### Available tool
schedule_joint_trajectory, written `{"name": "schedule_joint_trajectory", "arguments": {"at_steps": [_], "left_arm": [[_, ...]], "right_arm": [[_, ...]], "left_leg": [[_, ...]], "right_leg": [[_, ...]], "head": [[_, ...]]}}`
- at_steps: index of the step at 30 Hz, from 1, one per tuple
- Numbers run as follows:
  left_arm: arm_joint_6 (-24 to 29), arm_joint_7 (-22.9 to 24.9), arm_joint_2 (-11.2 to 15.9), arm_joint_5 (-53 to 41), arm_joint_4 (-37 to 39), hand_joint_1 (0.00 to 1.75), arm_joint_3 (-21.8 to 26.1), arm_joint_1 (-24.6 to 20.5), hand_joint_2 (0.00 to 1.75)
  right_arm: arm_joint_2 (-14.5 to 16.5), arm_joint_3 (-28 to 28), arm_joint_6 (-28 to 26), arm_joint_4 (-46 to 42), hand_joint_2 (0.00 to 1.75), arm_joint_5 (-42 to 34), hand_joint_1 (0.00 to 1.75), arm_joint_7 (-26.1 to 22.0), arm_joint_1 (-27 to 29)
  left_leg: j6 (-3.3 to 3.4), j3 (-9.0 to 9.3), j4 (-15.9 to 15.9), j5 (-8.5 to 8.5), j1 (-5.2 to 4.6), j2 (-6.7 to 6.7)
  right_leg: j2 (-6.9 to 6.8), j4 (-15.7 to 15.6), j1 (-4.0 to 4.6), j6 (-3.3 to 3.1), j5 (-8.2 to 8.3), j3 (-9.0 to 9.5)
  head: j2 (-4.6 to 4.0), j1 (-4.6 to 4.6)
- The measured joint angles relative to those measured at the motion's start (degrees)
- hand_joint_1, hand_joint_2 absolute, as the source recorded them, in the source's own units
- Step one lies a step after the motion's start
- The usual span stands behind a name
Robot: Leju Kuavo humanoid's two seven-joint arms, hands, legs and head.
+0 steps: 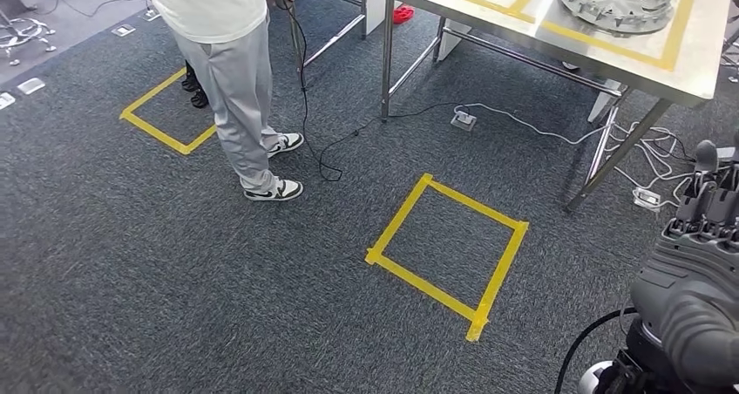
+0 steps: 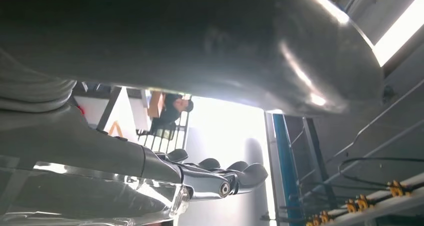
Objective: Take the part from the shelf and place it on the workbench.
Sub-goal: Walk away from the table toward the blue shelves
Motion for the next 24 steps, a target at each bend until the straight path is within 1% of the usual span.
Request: {"name": "schedule_joint_trajectory", "arguments": {"at_steps": [1,2,4,5,6,7,8,9,10,11,12,13,14,15,16,17,18,19,20,21,22,23,24], "left_arm": [[0.00,0.01,0.02,0.00,-0.01,0.00,0.00,-0.03,0.00],[0.00,0.01,0.02,0.00,-0.01,0.00,0.00,-0.02,0.00],[0.00,0.01,-0.01,0.01,0.00,0.00,0.00,0.00,0.00],[0.00,0.01,-0.04,0.02,0.01,0.00,0.00,-0.02,0.00],[0.00,0.01,-0.09,0.03,0.01,0.00,0.00,-0.08,0.00],[-0.01,0.01,-0.17,0.04,0.00,0.00,0.00,-0.17,0.00],[-0.01,0.01,-0.25,0.05,0.00,0.00,0.00,-0.23,0.00],[-0.01,0.01,-0.33,0.08,-0.01,0.00,0.00,-0.27,0.00],[0.01,0.01,-0.39,0.13,-0.01,0.00,0.00,-0.27,0.00],[0.03,-0.01,-0.42,0.20,0.00,0.00,0.00,-0.23,0.00],[0.06,-0.04,-0.44,0.28,0.01,0.00,0.00,-0.19,0.00],[0.10,-0.08,-0.46,0.35,0.01,0.00,0.00,-0.17,0.00],[0.14,-0.14,-0.49,0.39,0.01,0.00,0.00,-0.17,0.00],[0.18,-0.20,-0.53,0.42,0.01,0.00,0.00,-0.20,0.00],[0.20,-0.25,-0.56,0.45,0.01,0.00,0.01,-0.24,0.00],[0.21,-0.29,-0.59,0.47,0.01,0.00,0.01,-0.26,0.00],[0.21,-0.31,-0.61,0.49,0.01,0.00,0.01,-0.24,0.00],[0.21,-0.32,-0.61,0.50,0.01,0.00,0.01,-0.16,0.00],[0.21,-0.32,-0.61,0.51,0.01,0.00,0.00,-0.06,0.00],[0.21,-0.31,-0.58,0.51,0.01,0.00,0.00,0.03,0.00],[0.22,-0.28,-0.54,0.52,0.01,0.00,0.00,0.05,0.00],[0.22,-0.26,-0.51,0.54,0.01,0.00,0.00,0.02,0.00],[0.22,-0.22,-0.49,0.54,0.01,0.00,0.00,-0.02,0.00]], "right_arm": [[-0.01,0.01,0.00,0.00,0.00,0.01,0.00,0.01,-0.03],[-0.02,0.02,0.00,0.00,0.00,0.02,0.00,0.01,-0.05],[-0.06,0.02,0.02,-0.01,0.00,0.10,0.00,0.01,-0.09],[-0.09,0.02,0.03,-0.01,0.00,0.21,0.00,0.05,-0.08],[-0.18,0.02,0.04,-0.02,0.00,0.37,0.00,0.12,-0.08],[-0.30,0.02,0.04,-0.02,0.00,0.55,0.00,0.26,-0.05],[-0.41,0.03,0.04,-0.02,0.00,0.73,0.00,0.49,-0.01],[-0.51,0.04,0.04,-0.02,0.00,0.88,0.00,0.75,0.03],[-0.56,0.07,0.04,-0.02,0.00,0.98,0.00,1.05,0.07],[-0.62,0.09,0.05,-0.02,0.00,1.06,0.00,1.30,0.09],[-0.70,0.12,0.05,-0.02,0.00,1.09,0.00,1.51,0.08],[-0.80,0.15,0.07,-0.02,0.00,1.10,0.00,1.68,0.06],[-0.92,0.20,0.09,-0.02,0.00,1.11,0.00,1.80,0.01],[-1.04,0.26,0.11,-0.01,0.00,1.10,0.00,1.93,-0.05],[-1.13,0.30,0.14,-0.01,0.00,1.10,0.00,2.02,-0.10],[-1.24,0.34,0.15,-0.01,0.00,1.09,0.00,2.10,-0.14],[-1.32,0.36,0.16,-0.01,0.00,1.08,0.00,2.19,-0.16],[-1.39,0.36,0.21,-0.02,0.00,1.06,0.00,2.24,-0.20],[-1.44,0.37,0.27,-0.01,0.00,1.02,0.00,2.30,-0.29],[-1.46,0.39,0.37,-0.01,0.00,0.89,0.00,2.37,-0.35],[-1.49,0.41,0.53,-0.01,0.00,0.74,0.00,2.43,-0.40],[-1.52,0.44,0.72,-0.01,0.00,0.52,0.00,2.54,-0.42],[-1.56,0.49,0.97,-0.01,0.00,0.18,0.00,2.69,-0.40]], "left_leg": [[0.52,0.83,-1.79,0.13,-0.27,1.27],[1.00,0.80,-2.22,0.02,-0.52,1.86],[1.66,0.42,-2.44,0.70,-0.43,0.46],[1.98,0.25,-2.55,1.02,-0.25,-0.36],[2.30,0.05,-2.66,1.39,-0.02,-1.16],[2.54,-0.19,-2.71,1.74,0.17,-2.02],[2.72,-0.54,-2.69,2.05,0.24,-2.90],[2.80,-0.86,-2.66,2.33,0.27,-3.82],[2.81,-1.14,-2.64,2.59,0.28,-4.78],[2.75,-1.33,-2.63,2.82,0.28,-5.76],[2.65,-1.44,-2.62,3.03,0.29,-6.70],[2.52,-1.48,-2.62,3.20,0.29,-7.62],[2.35,-1.49,-2.62,3.37,0.31,-8.48],[2.10,-1.59,-2.62,3.57,0.31,-9.23],[1.77,-1.83,-2.60,3.81,0.38,-9.92],[1.38,-2.18,-2.59,4.08,0.49,-10.51],[0.93,-2.57,-2.64,4.43,0.62,-11.07],[0.48,-2.87,-2.77,4.77,0.72,-11.67],[0.16,-3.10,-2.78,4.86,0.71,-11.34],[-0.13,-3.51,-2.22,4.32,0.58,-9.77],[-0.34,-4.30,-0.62,3.00,0.44,-7.79],[-0.49,-5.58,2.29,0.94,0.40,-5.62],[-0.71,-7.22,6.15,-1.37,0.43,-4.27]], "right_leg": [[-0.53,0.23,0.09,0.18,-0.07,-0.07],[-1.04,0.34,0.16,0.37,-0.07,-0.12],[-1.97,0.47,0.17,0.78,-0.13,-0.18],[-1.38,0.88,0.07,1.14,-0.62,-0.32],[-0.11,2.05,-0.10,1.57,-1.72,-0.73],[1.63,4.56,-0.37,2.05,-3.60,-1.65],[3.33,8.21,-0.67,2.49,-5.88,-2.96],[4.22,12.22,-0.91,2.80,-7.96,-4.42],[4.59,15.54,-1.10,2.99,-9.33,-5.56],[4.68,16.88,-1.21,3.07,-9.42,-5.84],[4.79,15.86,-1.30,3.04,-8.31,-5.09],[5.13,12.63,-1.38,2.92,-6.25,-3.39],[5.97,8.13,-1.46,2.73,-4.01,-1.24],[7.32,4.05,-1.51,2.49,-2.44,0.66],[8.49,0.98,-1.52,2.24,-1.52,2.00],[9.31,-0.61,-1.49,2.00,-1.36,2.59],[9.52,-0.97,-1.42,1.78,-1.50,2.65],[8.99,-1.20,-1.35,1.53,-1.36,2.61],[8.32,-1.52,-1.39,1.26,-1.08,2.59],[7.59,-1.88,-1.42,0.96,-0.71,2.59],[6.79,-2.25,-1.44,0.66,-0.33,2.54],[5.96,-2.49,-1.43,0.43,-0.06,2.42],[5.13,-2.49,-1.31,0.30,0.06,2.21]], "head": [[0.00,-0.01],[0.00,0.04],[0.00,0.06],[0.00,0.04],[0.00,0.12],[0.00,0.33],[0.00,0.65],[0.00,0.92],[0.00,1.10],[0.00,1.19],[0.00,1.24],[0.00,1.28],[0.00,1.32],[0.00,1.32],[0.00,1.32],[0.00,1.38],[0.00,1.42],[0.00,1.47],[0.00,1.47],[0.00,1.25],[0.00,0.96],[0.00,0.67],[0.00,0.41]]}}
